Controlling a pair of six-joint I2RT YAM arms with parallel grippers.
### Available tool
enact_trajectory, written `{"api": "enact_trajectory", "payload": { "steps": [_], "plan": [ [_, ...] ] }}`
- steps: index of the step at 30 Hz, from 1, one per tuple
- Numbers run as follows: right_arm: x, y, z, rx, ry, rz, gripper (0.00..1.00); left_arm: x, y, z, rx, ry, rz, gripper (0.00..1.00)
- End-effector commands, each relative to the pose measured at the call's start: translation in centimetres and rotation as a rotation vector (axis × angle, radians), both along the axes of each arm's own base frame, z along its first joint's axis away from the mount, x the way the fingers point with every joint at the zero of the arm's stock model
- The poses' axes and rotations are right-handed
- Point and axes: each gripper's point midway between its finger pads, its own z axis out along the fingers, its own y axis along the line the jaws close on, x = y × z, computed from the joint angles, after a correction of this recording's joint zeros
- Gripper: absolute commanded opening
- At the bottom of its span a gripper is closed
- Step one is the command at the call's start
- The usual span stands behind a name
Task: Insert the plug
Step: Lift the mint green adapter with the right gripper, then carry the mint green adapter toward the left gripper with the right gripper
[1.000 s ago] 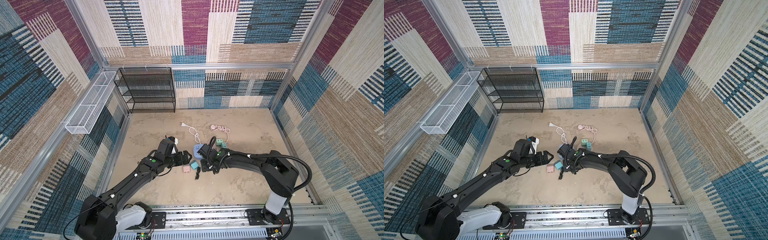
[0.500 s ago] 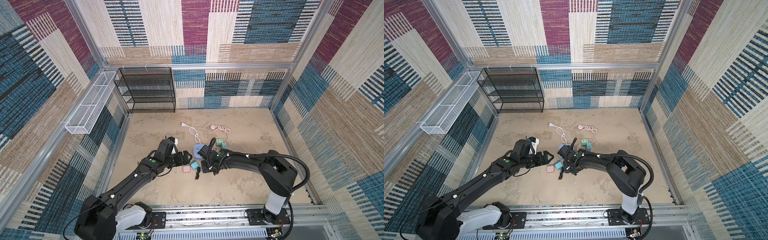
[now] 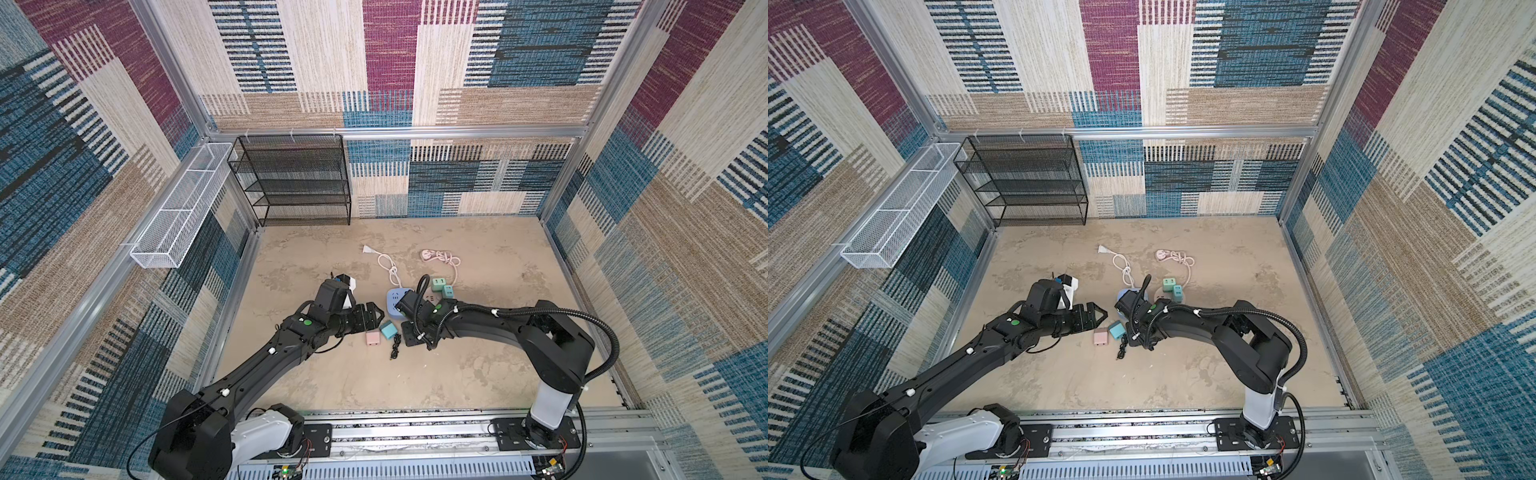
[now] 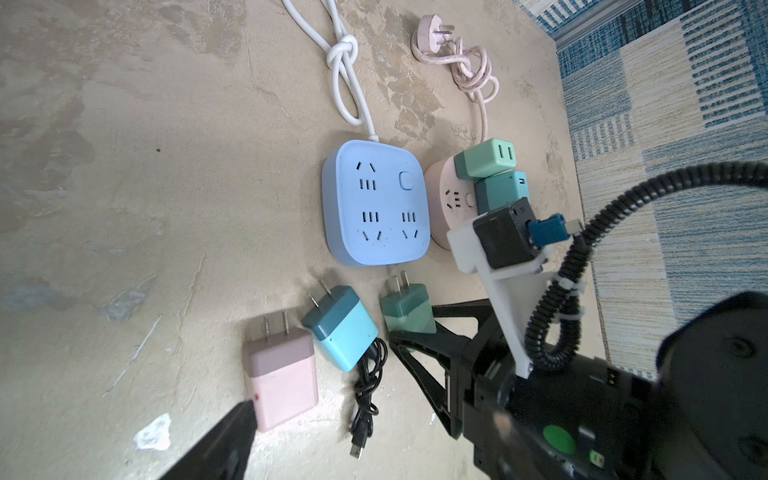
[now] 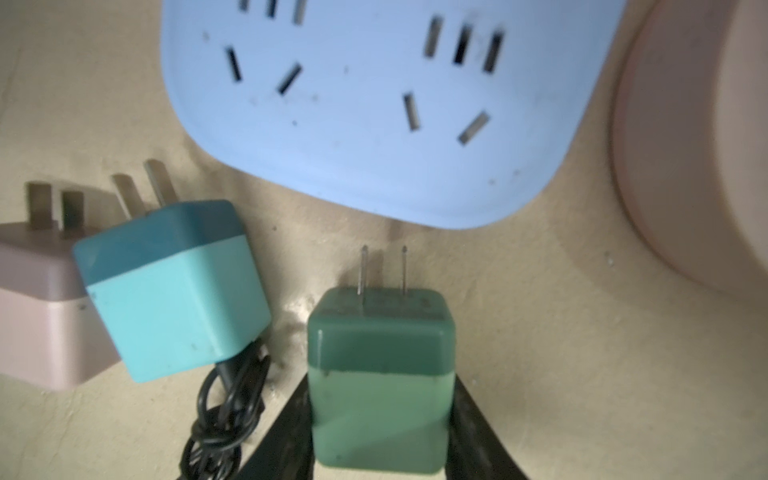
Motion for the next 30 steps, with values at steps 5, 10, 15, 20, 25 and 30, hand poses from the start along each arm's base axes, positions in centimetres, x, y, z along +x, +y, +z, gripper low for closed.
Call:
{"api": "enact_trajectory", "payload": {
  "steps": [5,10,15,20,25,30],
  "plan": [
    [0.8,-1.1,2.8,-0.048,-0.105,0.071,0.0,-0.3,0.5,0.8,0.016,-0.013,0.007,0.88],
    [1.2,-0.6,5.5,-0.005,-0.172,0.114,0.0,-0.5,0.9,1.6,0.021,-0.025,0.016,0.87],
    [0.7,0.1,6.4,0.036,-0.177,0.176,0.0,-0.7,1.3,2.5,0.029,-0.035,0.023,0.87],
    [0.7,0.3,8.2,0.079,-0.221,0.202,0.0,-1.2,1.4,3.2,0.013,-0.046,0.019,0.87],
    [-0.2,2.0,10.6,0.18,-0.232,0.295,0.0,-1.5,0.8,3.5,-0.015,-0.045,-0.014,0.86],
    [-0.8,2.2,11.0,0.2,-0.233,0.338,0.0,-1.8,-0.1,4.2,-0.041,-0.046,-0.069,0.85]
  ]
}}
